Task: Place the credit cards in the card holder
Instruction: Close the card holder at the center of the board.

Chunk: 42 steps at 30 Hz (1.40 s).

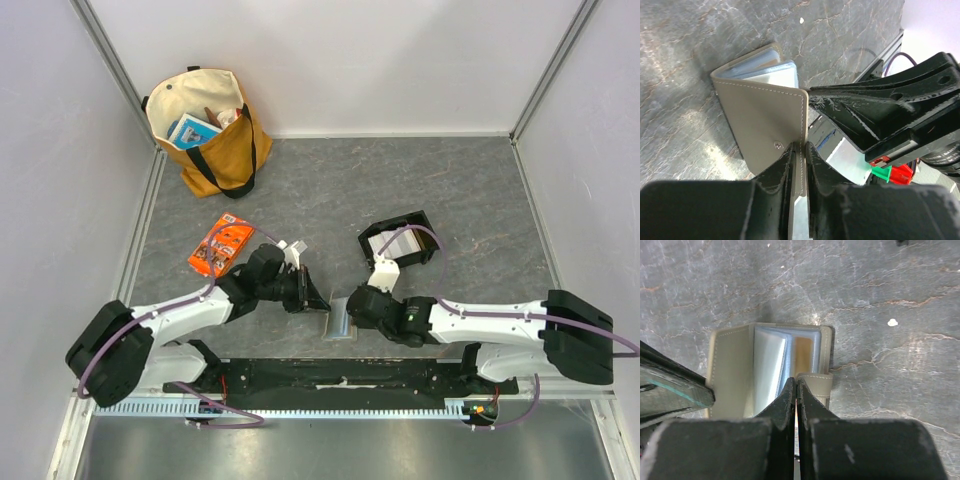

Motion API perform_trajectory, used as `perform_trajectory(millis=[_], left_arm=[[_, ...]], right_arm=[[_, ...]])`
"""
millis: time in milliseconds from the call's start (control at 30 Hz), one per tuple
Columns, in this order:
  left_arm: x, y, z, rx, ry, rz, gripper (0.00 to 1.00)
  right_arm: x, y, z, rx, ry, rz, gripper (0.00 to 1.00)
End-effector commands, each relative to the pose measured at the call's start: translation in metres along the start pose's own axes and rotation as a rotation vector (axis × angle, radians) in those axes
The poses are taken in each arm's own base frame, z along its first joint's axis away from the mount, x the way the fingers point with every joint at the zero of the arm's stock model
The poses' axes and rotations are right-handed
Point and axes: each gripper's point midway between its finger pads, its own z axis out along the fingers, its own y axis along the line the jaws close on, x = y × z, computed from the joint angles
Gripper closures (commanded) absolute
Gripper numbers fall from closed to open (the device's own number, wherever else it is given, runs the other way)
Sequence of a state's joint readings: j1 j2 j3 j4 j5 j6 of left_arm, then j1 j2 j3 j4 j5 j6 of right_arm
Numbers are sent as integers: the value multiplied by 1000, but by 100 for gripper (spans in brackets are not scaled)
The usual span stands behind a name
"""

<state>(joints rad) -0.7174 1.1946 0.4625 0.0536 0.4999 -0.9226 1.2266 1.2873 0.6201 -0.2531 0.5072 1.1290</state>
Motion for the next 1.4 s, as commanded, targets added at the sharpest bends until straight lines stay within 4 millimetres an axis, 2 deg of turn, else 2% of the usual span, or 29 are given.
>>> perform_trajectory(millis=[0,267,500,733,800,933,1033,1200,1367], left_arm=[[-2,-14,8,38,19,42,80],[0,-12,27,6,53,38,61],[8,-10,49,-18,107,33,58],[12,21,61,-119,95,13,58],[9,18,60,-113,79,9,58],[0,-2,51,-62,37,45,57],[-7,-8,44,-78,16,80,56],[-11,-2,34,-127,-14,124,55],[-8,15,23,-201,-35,134,56]], right_arm=[[-19,-5,-8,6,-91,84,100],[-21,-12,-12,12,-108,109,100],[-25,-18,-16,30,-121,109,100],[-28,-19,-19,44,-129,74,100],[-28,-17,-18,43,-124,65,100],[-24,-15,-15,48,-106,44,100],[-22,-12,-13,49,-97,36,100],[-22,-11,-12,49,-94,34,100],[-23,-11,-13,44,-100,34,100]])
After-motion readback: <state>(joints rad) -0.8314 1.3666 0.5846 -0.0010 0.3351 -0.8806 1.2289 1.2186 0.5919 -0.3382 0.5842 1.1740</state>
